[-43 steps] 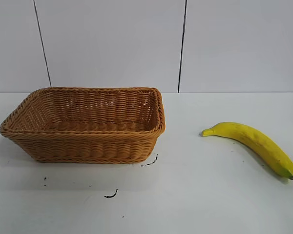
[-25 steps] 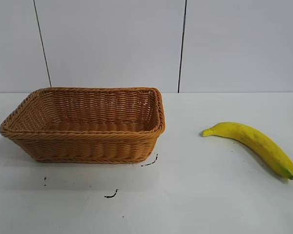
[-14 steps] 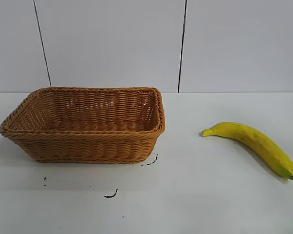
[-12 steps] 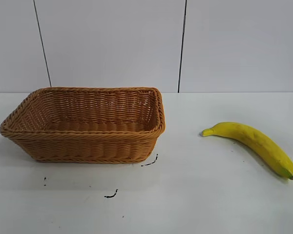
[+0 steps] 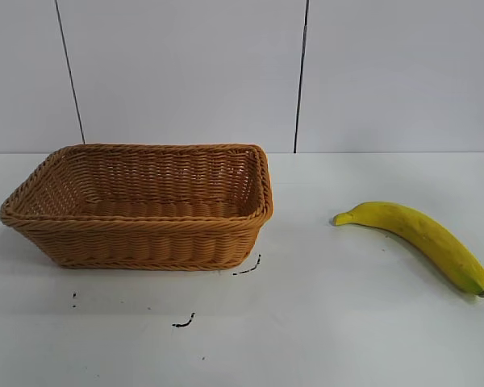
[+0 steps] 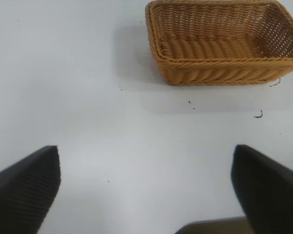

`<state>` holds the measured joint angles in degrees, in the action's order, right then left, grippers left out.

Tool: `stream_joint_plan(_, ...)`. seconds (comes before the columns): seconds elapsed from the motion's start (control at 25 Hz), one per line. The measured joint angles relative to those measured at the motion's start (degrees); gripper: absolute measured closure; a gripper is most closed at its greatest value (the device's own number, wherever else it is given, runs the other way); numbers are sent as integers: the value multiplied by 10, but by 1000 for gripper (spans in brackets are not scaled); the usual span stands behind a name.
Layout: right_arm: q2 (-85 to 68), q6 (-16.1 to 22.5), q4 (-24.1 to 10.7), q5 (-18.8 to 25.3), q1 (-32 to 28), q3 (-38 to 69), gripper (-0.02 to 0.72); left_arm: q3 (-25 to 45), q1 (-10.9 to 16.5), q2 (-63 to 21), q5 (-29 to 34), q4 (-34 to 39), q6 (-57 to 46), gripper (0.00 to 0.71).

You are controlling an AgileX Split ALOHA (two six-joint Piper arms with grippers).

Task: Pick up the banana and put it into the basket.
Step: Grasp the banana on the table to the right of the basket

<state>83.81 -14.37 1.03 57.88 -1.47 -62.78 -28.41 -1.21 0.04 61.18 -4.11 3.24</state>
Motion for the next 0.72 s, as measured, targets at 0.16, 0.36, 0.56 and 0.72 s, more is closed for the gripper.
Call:
stream_joint_plan(0.16,68,-9,0,-24,0,-40,11,0,0,0,0,0,0,20)
stream_joint_plan(0.36,142,-15,2,-89,0,-51,11,0,0,0,0,-1,0,20)
stream_joint_plan(0.56,206,-33,6,-143,0,-51,11,0,0,0,0,-1,0,20)
stream_joint_plan(0.72,238,-44,18,-185,0,-51,11,0,0,0,0,-1,0,20)
